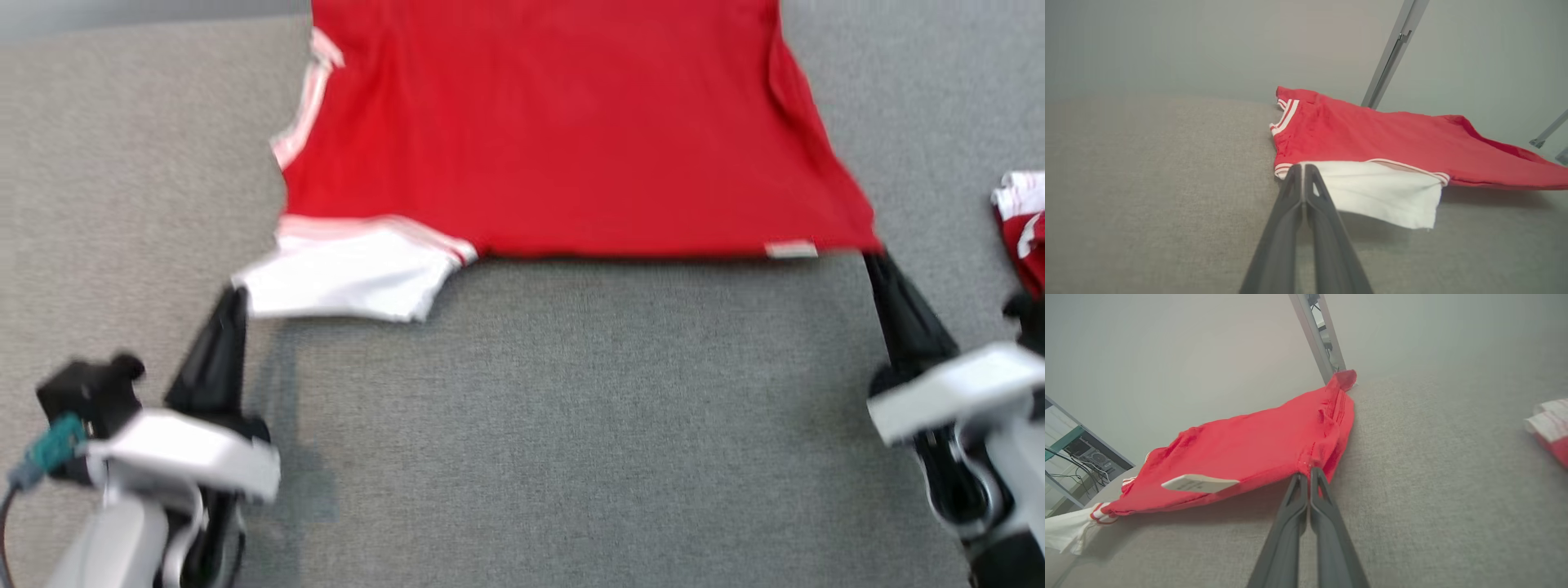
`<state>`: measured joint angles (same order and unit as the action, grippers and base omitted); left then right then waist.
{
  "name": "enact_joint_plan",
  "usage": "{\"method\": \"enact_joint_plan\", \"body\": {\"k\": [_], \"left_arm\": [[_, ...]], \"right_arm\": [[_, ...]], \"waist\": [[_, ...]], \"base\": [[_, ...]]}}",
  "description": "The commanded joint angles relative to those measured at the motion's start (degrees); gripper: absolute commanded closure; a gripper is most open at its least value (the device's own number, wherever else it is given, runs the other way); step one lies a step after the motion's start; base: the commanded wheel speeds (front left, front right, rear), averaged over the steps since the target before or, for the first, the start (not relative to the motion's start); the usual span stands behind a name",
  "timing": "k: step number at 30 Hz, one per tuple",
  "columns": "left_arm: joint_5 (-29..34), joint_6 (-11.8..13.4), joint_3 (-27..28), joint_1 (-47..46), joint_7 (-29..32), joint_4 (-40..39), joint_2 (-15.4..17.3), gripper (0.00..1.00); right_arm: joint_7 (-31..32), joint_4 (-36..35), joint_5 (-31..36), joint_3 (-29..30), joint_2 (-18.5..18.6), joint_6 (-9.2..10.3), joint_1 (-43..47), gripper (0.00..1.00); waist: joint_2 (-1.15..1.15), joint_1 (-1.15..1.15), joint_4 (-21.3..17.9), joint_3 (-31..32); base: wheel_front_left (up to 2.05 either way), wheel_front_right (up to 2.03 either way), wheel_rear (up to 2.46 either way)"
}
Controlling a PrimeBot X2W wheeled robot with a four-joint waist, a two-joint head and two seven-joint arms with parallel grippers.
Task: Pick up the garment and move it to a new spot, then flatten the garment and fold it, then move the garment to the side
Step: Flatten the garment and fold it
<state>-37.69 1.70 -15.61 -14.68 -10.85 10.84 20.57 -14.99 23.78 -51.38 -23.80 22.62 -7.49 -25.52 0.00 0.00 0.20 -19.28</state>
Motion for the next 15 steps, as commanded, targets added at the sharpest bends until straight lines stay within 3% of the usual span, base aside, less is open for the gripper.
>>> {"method": "enact_joint_plan", "body": {"k": [1,6,11,15], "left_arm": [[-0.3,0.8,0.3,1.6,1.0,-2.0,0.8,1.0],[-2.2,7.3,-0.3,14.6,9.4,-20.9,2.5,1.0],[-1.9,13.4,0.2,23.6,16.5,-35.0,6.1,1.0],[-2.5,16.3,1.2,28.1,20.0,-43.2,8.2,1.0]], "right_arm": [[-0.4,-0.9,0.2,0.6,0.5,0.0,1.5,1.0],[0.1,-5.9,-0.2,2.2,2.1,0.0,11.5,1.0],[2.4,-11.2,1.3,5.8,3.0,0.0,20.1,1.0],[5.8,-15.9,3.7,10.3,2.4,0.0,26.5,1.0]], "waist": [[0.0,0.0,0.9,1.9],[0.0,0.0,1.8,5.7],[0.0,0.0,2.5,8.5],[0.0,0.0,3.1,9.6]], "base": [[0.0,0.0,0.0],[0.0,0.0,0.0],[0.0,0.0,0.0],[0.0,0.0,0.0]]}}
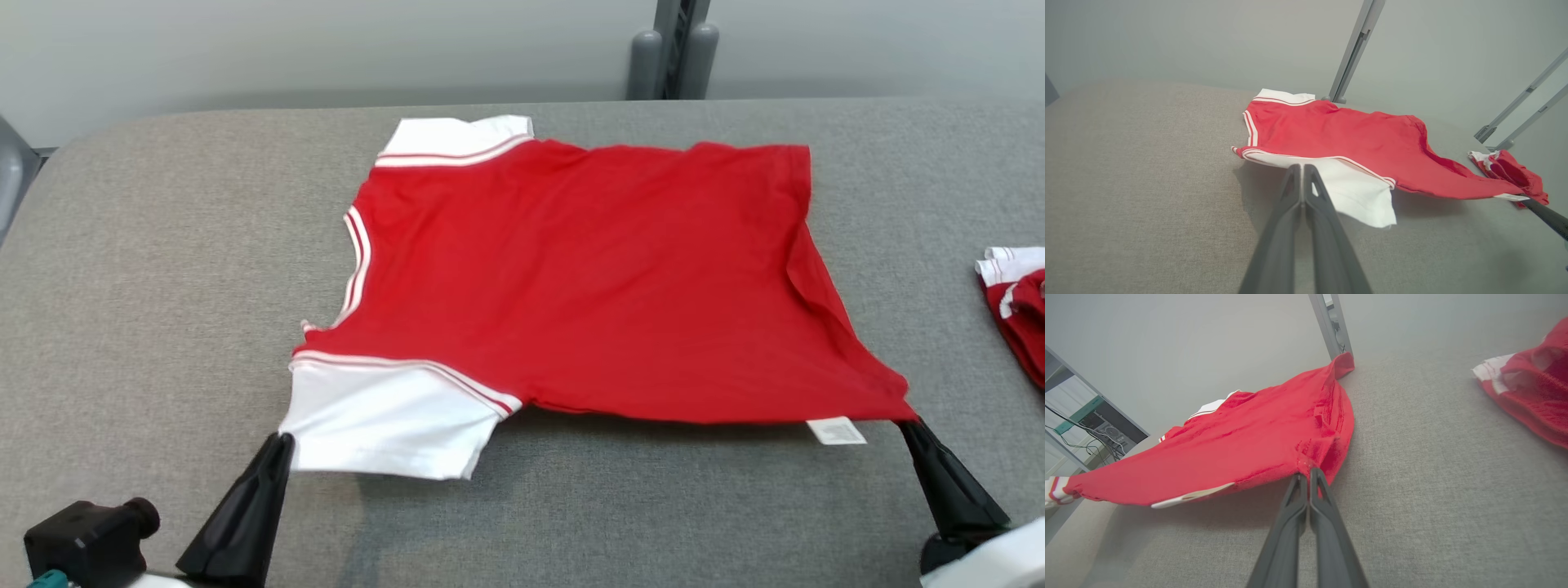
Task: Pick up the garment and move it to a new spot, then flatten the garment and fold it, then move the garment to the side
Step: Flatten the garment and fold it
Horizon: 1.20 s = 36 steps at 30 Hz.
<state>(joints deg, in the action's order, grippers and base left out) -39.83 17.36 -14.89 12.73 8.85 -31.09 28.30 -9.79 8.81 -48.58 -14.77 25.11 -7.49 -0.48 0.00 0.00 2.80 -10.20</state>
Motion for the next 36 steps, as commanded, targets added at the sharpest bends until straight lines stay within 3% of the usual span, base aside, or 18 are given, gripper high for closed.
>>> {"method": "enact_joint_plan", "body": {"k": [1,8,13,18,26,36], "left_arm": [[-0.8,0.9,0.7,1.5,1.3,-2.7,1.0,1.0],[-2.2,0.5,2.5,4.2,6.0,-10.0,5.8,1.0],[-5.5,-1.8,2.2,5.3,7.0,-15.3,6.5,1.0],[-6.7,-2.3,3.7,6.3,6.4,-17.1,7.0,1.0],[-9.5,-5.0,5.6,2.7,4.9,-14.2,6.5,1.0],[-15.9,-11.4,6.7,-11.8,3.7,0.0,4.6,1.0]], "right_arm": [[1.4,-2.2,1.5,2.9,-0.4,0.0,3.0,1.0],[9.9,-11.8,7.1,11.7,-3.6,0.0,11.5,1.0],[16.8,-20.8,10.9,16.8,-8.0,0.0,16.0,1.0],[21.4,-25.3,13.7,19.8,-11.1,0.0,18.3,1.0],[24.7,-26.5,13.3,20.6,-14.3,0.0,14.9,1.0],[28.0,-17.0,13.6,21.1,-15.3,0.0,1.2,1.0]], "waist": [[0.0,0.0,0.8,0.7],[0.0,0.0,1.4,1.2],[0.0,0.0,1.6,1.3],[0.0,0.0,1.4,0.4],[0.0,0.0,0.3,-2.4],[0.0,0.0,-1.2,-9.3]], "base": [[0.0,0.0,0.0],[0.0,0.0,0.0],[0.0,0.0,0.0],[0.0,0.0,0.0],[0.0,0.0,0.0],[0.0,0.0,0.0]]}}
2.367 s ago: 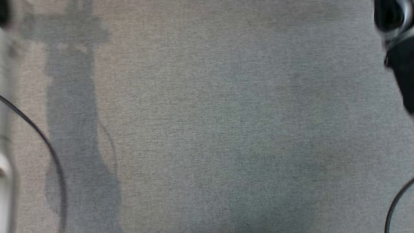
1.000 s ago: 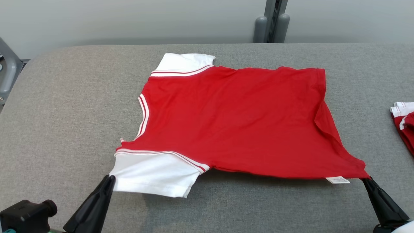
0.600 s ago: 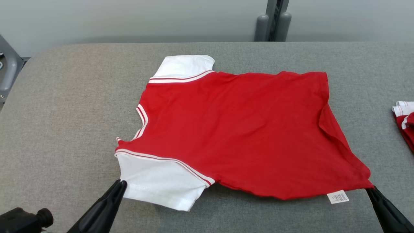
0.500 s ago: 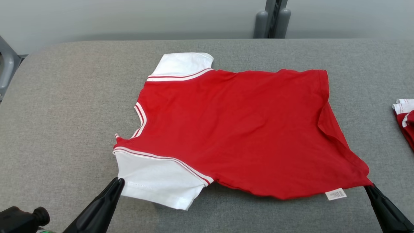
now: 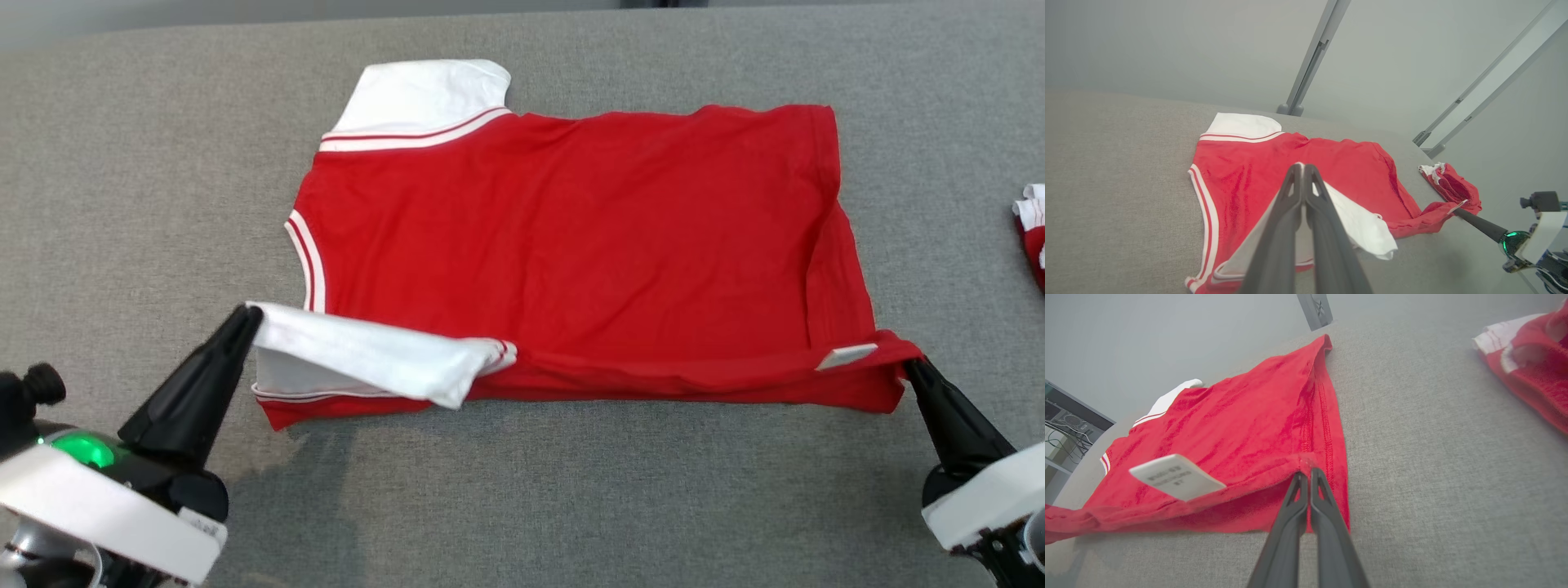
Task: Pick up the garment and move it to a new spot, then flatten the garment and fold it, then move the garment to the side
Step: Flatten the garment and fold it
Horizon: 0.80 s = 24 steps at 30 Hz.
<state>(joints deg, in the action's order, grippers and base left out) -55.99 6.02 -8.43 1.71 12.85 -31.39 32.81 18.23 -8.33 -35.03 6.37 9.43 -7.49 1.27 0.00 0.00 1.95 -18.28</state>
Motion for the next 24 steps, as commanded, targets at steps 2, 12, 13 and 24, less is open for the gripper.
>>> {"method": "enact_joint_plan", "body": {"k": [2,12,13,24], "left_arm": [[-0.2,-1.1,-0.4,-3.7,-0.5,4.0,-0.8,1.0],[0.2,-4.1,-2.7,-11.1,-2.6,19.8,-3.9,1.0],[0.0,-4.3,-3.0,-11.5,-2.9,21.3,-4.5,1.0],[1.6,-4.8,-3.1,-11.3,-9.8,27.9,-8.5,0.0]], "right_arm": [[0.3,2.2,0.1,-0.8,0.4,0.0,-3.0,1.0],[-2.3,12.4,0.2,-5.7,2.0,0.0,-11.3,1.0],[-2.5,13.5,0.4,-6.2,2.5,0.0,-11.6,1.0],[-15.2,13.0,0.4,-10.5,5.4,0.0,-13.2,0.0]], "waist": [[0.0,0.0,-0.6,-2.4],[0.0,0.0,-1.6,-5.9],[0.0,0.0,-1.6,-6.0],[0.0,0.0,-1.0,-5.2]], "base": [[0.0,0.0,0.0],[0.0,0.0,0.0],[0.0,0.0,0.0],[0.0,0.0,0.0]]}}
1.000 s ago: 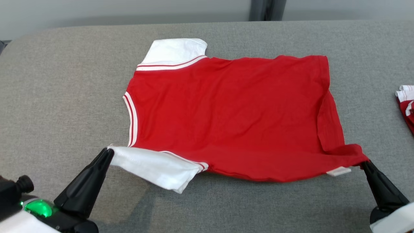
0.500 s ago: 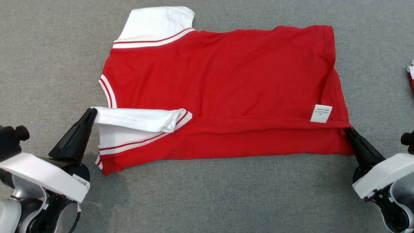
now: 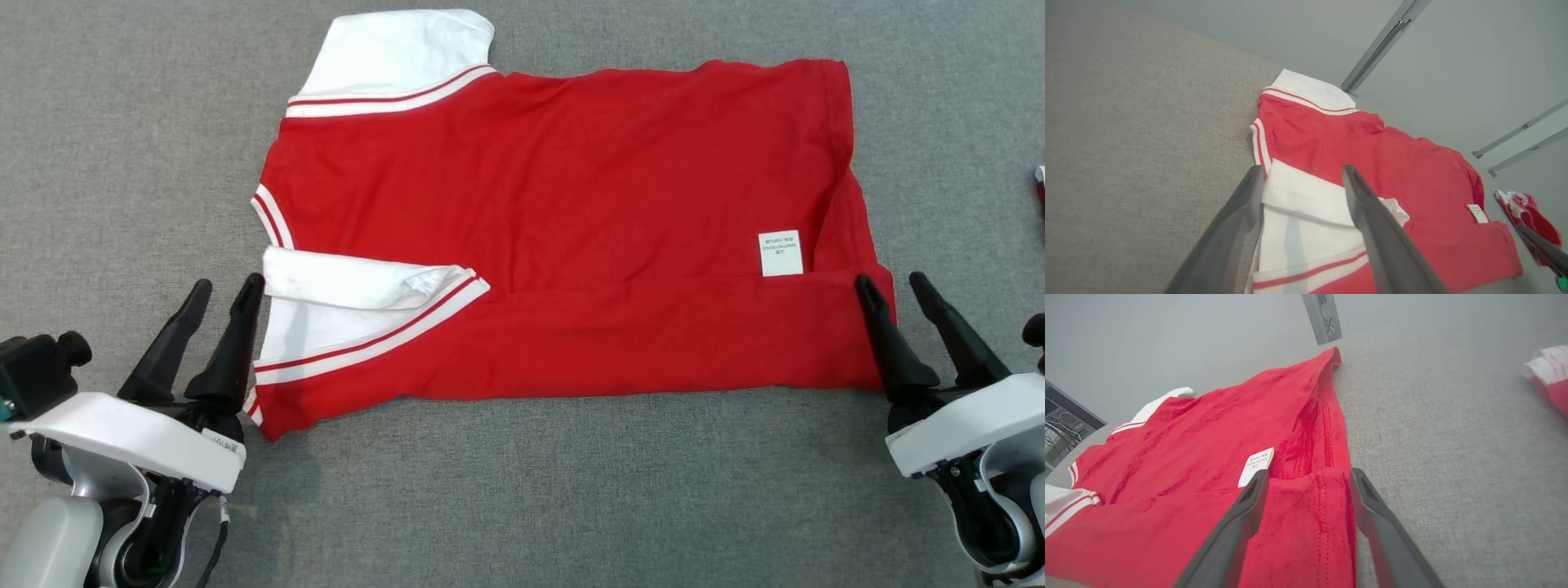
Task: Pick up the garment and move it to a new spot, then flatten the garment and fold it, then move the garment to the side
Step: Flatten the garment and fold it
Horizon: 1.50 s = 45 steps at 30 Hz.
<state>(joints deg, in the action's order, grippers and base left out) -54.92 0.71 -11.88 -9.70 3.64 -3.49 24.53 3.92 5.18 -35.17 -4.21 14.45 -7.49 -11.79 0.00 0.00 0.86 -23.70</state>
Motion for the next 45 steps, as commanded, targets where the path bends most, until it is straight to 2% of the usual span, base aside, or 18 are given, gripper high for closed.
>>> {"method": "enact_joint_plan", "body": {"k": [1,4,9,11,14,18,22,28,31,39,45], "left_arm": [[1.5,1.3,1.0,0.4,-2.2,0.0,-0.5,0.0],[3.1,3.2,1.7,1.1,-5.0,-0.3,-1.4,0.0],[9.9,8.5,3.6,1.1,-13.7,-1.5,-3.0,0.0],[13.0,9.5,3.5,0.5,-16.1,-2.0,-3.5,0.0],[17.0,9.7,3.2,0.1,-17.8,-1.8,-4.0,0.0],[21.9,7.8,2.7,0.3,-18.6,-0.2,-4.4,0.0],[25.8,4.7,3.5,0.9,-18.7,1.6,-4.9,0.0],[27.9,-0.3,5.6,2.2,-18.7,4.4,-7.1,0.0],[28.6,-1.8,6.3,2.1,-18.7,5.5,-8.2,0.0],[29.6,-3.8,4.7,2.5,-18.7,9.7,-10.2,0.0],[27.8,-5.2,2.2,3.7,-18.5,16.4,-12.5,0.0]], "right_arm": [[-2.3,-1.0,1.2,0.2,0.8,0.0,0.1,0.0],[-5.2,-2.6,2.7,0.3,1.1,0.0,0.5,0.0],[-10.6,-5.9,9.2,1.7,0.0,0.0,0.9,0.0],[-12.0,-6.9,11.8,2.6,-1.1,0.0,1.0,0.0],[-13.0,-8.0,15.6,3.1,-2.6,0.0,1.8,0.0],[-13.6,-7.6,19.5,3.6,-3.9,0.0,3.8,0.0],[-14.1,-6.6,20.7,3.7,-4.6,0.0,5.8,0.0],[-14.1,-5.2,20.2,3.5,-5.3,0.0,6.9,0.0],[-14.1,-4.9,20.0,3.3,-5.2,0.0,6.6,0.0],[-13.1,-2.0,19.2,4.3,-5.5,0.0,6.8,0.0],[-13.1,3.9,18.4,5.2,-6.4,0.0,6.5,0.0]], "waist": [[0.0,0.0,0.2,0.5],[0.0,0.0,0.3,1.2],[0.0,0.0,0.5,2.8],[0.0,0.0,0.7,3.7],[0.0,0.0,0.9,4.9],[0.0,0.0,1.3,6.5],[0.0,0.0,1.4,7.7],[0.0,0.0,1.3,8.6],[0.0,0.0,1.5,8.5],[0.0,0.0,2.2,6.8],[0.0,0.0,2.0,4.4]], "base": [[0.0,0.0,0.0],[0.0,0.0,0.0],[0.0,0.0,0.0],[0.0,0.0,0.0],[0.0,0.0,0.0],[0.0,0.0,0.0],[0.0,0.0,0.0],[0.0,0.0,0.0],[0.0,0.0,0.0],[0.0,0.0,0.0],[0.0,0.0,0.0]]}}
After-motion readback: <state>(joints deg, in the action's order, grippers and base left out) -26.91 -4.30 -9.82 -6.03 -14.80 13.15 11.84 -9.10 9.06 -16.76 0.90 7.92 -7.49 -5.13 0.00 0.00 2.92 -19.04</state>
